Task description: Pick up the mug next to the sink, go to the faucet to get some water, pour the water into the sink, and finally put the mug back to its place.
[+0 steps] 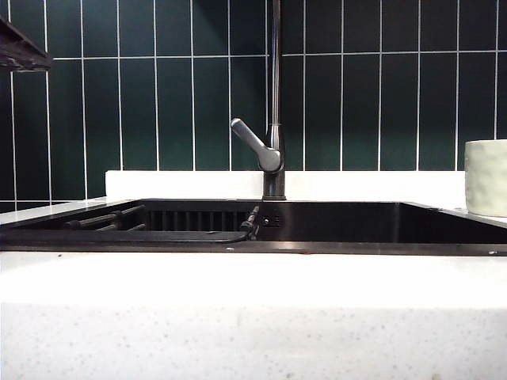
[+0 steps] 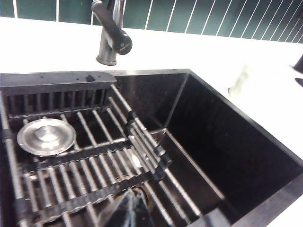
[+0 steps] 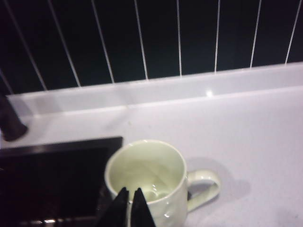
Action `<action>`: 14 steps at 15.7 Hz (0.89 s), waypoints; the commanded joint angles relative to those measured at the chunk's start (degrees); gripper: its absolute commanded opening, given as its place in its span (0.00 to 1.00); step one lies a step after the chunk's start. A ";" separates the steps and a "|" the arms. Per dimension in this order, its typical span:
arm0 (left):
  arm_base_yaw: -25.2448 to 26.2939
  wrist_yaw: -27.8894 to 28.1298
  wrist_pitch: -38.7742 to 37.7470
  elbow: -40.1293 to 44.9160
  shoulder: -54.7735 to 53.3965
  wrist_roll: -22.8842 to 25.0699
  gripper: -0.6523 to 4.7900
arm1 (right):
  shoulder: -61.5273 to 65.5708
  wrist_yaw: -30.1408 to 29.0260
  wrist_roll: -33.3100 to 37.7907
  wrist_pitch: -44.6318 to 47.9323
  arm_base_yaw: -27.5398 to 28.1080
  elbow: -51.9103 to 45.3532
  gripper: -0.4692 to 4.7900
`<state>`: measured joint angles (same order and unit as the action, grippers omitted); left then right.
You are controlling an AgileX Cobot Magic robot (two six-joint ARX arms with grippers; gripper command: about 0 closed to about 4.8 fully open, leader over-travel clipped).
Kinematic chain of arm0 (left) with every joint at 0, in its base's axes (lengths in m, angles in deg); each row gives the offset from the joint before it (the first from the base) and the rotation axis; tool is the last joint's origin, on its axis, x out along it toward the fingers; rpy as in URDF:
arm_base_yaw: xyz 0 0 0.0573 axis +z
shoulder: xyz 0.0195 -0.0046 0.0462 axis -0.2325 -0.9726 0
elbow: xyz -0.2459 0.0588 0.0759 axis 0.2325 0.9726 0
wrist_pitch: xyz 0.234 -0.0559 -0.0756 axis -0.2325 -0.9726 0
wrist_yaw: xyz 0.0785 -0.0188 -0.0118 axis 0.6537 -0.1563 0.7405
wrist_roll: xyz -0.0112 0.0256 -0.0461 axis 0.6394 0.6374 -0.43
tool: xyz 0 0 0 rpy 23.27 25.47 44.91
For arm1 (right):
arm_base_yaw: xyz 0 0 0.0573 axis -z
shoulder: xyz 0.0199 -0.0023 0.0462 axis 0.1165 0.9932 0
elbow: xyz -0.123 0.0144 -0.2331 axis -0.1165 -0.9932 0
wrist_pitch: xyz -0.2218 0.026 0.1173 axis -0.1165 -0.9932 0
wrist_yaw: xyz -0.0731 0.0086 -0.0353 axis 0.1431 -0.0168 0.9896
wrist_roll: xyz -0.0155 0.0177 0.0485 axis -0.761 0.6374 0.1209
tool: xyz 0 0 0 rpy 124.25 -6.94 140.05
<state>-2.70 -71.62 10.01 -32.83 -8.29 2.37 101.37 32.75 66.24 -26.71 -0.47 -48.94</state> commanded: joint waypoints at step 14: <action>-0.02 19.21 0.26 11.74 13.62 4.33 0.11 | -18.27 -7.06 -4.15 -2.78 -10.01 -10.93 0.09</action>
<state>-2.70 -52.77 7.03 -21.86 5.39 7.01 82.94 25.54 62.22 -31.14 -9.67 -59.56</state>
